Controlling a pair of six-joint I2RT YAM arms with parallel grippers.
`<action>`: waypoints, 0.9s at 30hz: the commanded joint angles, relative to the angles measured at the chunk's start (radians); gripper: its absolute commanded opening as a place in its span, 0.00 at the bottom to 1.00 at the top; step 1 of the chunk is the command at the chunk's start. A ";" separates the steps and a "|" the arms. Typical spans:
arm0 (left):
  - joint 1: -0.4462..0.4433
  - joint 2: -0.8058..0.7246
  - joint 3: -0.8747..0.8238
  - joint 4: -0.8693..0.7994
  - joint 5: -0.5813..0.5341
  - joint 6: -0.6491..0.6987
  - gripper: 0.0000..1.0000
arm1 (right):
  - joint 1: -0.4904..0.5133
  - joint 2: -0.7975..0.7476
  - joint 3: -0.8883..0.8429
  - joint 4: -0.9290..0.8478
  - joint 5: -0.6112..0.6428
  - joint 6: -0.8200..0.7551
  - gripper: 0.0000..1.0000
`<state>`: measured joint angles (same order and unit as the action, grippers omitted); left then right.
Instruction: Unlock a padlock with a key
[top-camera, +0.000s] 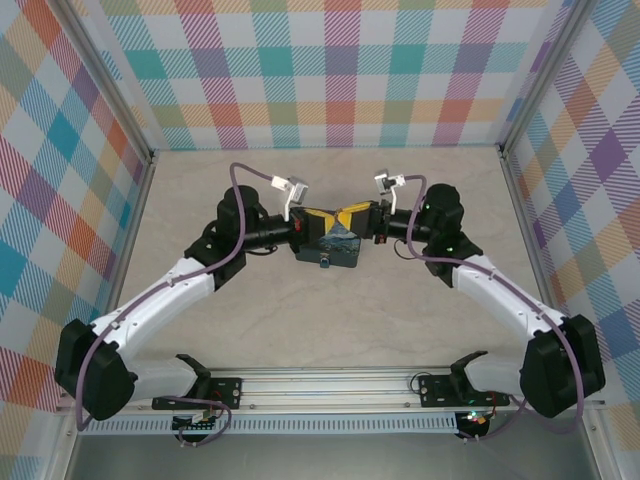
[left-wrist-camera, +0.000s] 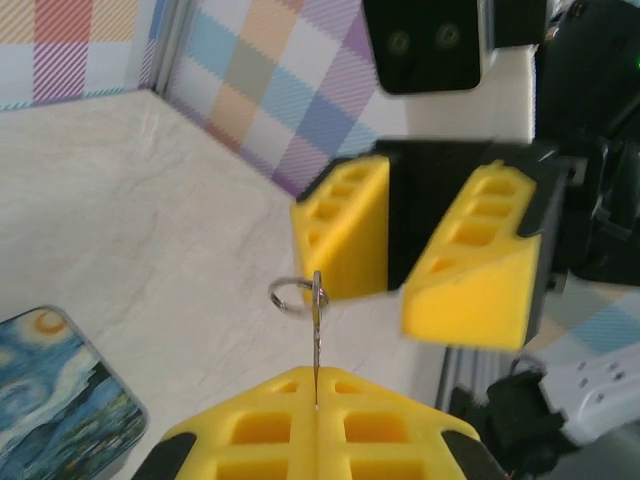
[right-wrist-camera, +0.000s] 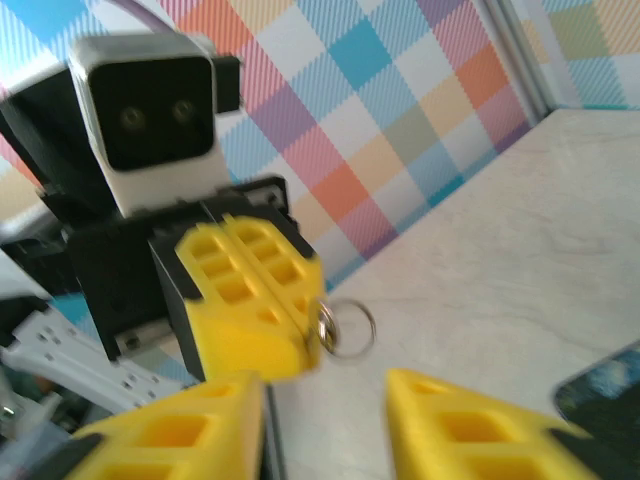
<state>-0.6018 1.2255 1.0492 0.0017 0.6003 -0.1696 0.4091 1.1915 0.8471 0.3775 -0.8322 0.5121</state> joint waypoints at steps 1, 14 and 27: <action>-0.012 -0.028 0.098 -0.308 -0.024 0.243 0.00 | -0.033 -0.070 0.015 -0.218 -0.038 -0.221 0.49; -0.123 0.132 0.372 -0.849 -0.260 0.680 0.00 | -0.026 -0.153 -0.003 -0.522 -0.075 -0.878 0.84; -0.208 0.261 0.524 -1.013 -0.390 0.814 0.00 | 0.101 -0.047 -0.028 -0.382 0.075 -0.934 0.56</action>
<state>-0.7929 1.4807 1.5368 -0.9478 0.2348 0.5987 0.4976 1.1324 0.8360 -0.0811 -0.7799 -0.3824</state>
